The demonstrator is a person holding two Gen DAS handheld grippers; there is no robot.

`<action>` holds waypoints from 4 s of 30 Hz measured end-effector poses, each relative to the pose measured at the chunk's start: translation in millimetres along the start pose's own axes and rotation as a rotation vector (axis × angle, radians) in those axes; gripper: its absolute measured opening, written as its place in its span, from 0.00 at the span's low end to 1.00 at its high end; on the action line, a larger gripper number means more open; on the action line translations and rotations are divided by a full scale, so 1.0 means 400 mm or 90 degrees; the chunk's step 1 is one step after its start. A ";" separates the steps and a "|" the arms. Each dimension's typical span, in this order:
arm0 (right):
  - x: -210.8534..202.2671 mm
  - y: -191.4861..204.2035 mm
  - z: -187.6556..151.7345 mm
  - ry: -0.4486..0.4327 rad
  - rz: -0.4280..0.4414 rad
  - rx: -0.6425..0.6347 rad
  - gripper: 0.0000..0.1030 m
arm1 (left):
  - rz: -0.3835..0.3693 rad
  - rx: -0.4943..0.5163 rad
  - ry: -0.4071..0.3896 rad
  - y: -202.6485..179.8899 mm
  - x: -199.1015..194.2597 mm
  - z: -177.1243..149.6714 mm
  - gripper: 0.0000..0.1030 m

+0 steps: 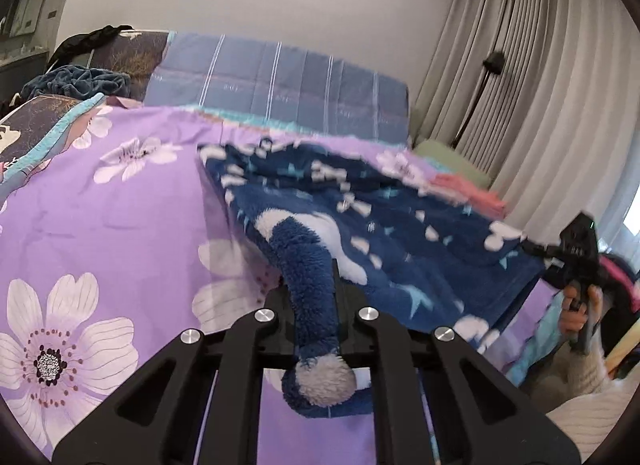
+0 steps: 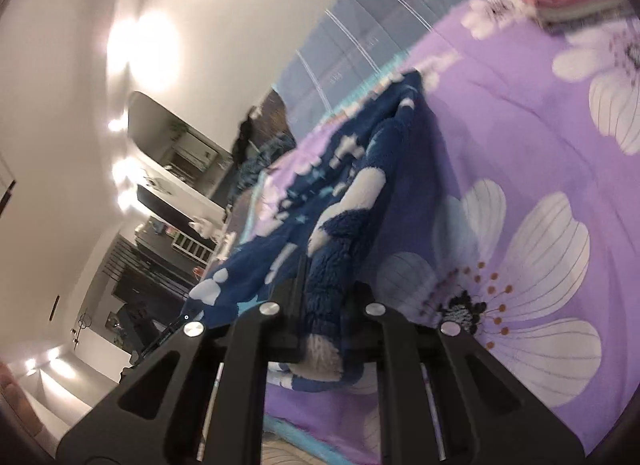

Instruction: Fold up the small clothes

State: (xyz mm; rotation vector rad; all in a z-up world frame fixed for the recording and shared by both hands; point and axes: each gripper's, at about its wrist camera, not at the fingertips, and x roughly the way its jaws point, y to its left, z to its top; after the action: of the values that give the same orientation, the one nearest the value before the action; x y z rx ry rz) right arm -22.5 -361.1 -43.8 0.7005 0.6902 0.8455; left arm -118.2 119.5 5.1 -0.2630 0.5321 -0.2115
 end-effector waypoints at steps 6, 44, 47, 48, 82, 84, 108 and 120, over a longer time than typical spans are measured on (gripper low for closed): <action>-0.164 0.182 -0.025 -0.088 0.025 -0.135 0.11 | -0.018 0.008 -0.084 -0.049 -0.212 0.045 0.10; 0.627 -0.336 0.418 0.035 -0.264 0.017 0.14 | 0.146 -0.058 0.169 0.320 0.725 0.254 0.19; 0.615 -0.339 0.420 0.032 -0.239 0.014 0.14 | 0.123 -0.066 0.146 0.332 0.707 0.247 0.19; 0.614 -0.335 0.421 0.035 -0.239 0.008 0.15 | 0.120 -0.067 0.145 0.334 0.705 0.250 0.19; 0.723 -0.376 0.560 0.142 -0.282 -0.076 0.23 | 0.076 -0.134 0.199 0.475 0.799 0.341 0.16; 0.709 -0.386 0.563 0.134 -0.248 -0.055 0.30 | 0.074 -0.130 0.204 0.471 0.802 0.338 0.35; 0.551 -0.327 0.502 0.037 -0.319 -0.086 0.45 | 0.129 -0.060 0.152 0.374 0.656 0.323 0.52; 0.311 -0.173 0.180 0.073 -0.252 -0.109 0.57 | 0.028 -0.090 0.175 0.243 0.400 0.039 0.60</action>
State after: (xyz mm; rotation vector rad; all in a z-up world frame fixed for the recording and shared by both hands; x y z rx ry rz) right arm 121.7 -309.2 -87.1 0.3460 0.8162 0.5721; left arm 37.3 171.9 -86.5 -0.3620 0.8268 -0.1680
